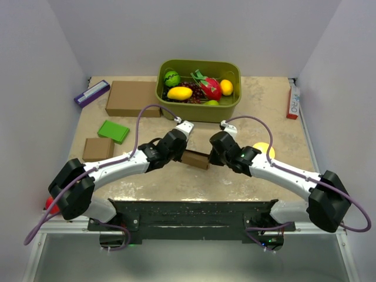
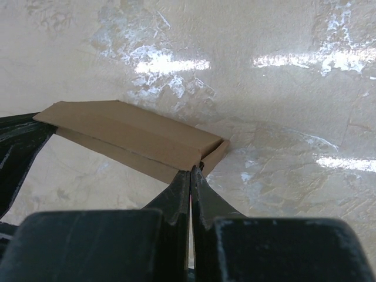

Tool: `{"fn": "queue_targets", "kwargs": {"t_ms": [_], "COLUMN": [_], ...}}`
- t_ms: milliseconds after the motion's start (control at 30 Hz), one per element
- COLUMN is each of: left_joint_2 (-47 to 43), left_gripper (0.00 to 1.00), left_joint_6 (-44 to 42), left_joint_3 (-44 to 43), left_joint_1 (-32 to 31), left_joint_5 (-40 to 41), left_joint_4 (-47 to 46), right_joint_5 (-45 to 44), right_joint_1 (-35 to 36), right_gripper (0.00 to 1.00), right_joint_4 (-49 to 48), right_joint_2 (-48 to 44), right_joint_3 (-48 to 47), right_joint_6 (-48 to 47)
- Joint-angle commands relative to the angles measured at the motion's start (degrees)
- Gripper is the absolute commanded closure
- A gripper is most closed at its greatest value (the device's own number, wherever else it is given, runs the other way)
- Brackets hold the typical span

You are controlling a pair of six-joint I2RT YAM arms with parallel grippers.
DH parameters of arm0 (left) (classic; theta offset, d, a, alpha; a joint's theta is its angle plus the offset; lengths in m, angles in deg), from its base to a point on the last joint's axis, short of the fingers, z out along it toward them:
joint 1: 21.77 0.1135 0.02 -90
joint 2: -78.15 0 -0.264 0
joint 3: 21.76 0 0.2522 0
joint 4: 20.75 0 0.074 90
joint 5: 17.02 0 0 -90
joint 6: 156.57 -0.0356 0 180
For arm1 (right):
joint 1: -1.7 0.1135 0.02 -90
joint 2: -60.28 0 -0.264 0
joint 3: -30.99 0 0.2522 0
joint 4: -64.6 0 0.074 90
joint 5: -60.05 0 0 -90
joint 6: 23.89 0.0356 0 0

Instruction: Fold the paper box

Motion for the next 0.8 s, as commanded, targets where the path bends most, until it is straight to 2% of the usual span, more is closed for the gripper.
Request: {"fn": "queue_targets", "kwargs": {"t_ms": [0,300,767], "left_joint_2": [2.45,2.01,1.39], "left_gripper": [1.00,1.00,1.00], "left_joint_6": [0.91,1.53,2.23], "left_joint_3": [0.18,-0.26,-0.17], "left_joint_1": [-1.66,-1.66,-1.66], "left_joint_5": [-6.29,-7.17,-7.52], "left_joint_4": [4.81,4.63,4.01], "right_joint_5": [3.77,2.71,-6.34], "right_joint_1": [0.74,2.67,9.35], "right_gripper": [1.00,1.00,1.00], "right_joint_4": [-6.22,-5.35,4.41], "right_joint_2": [-0.94,-0.24,6.09], "right_joint_3": [2.30,5.21,0.64], "right_joint_6": [1.77,1.33,1.95]}}
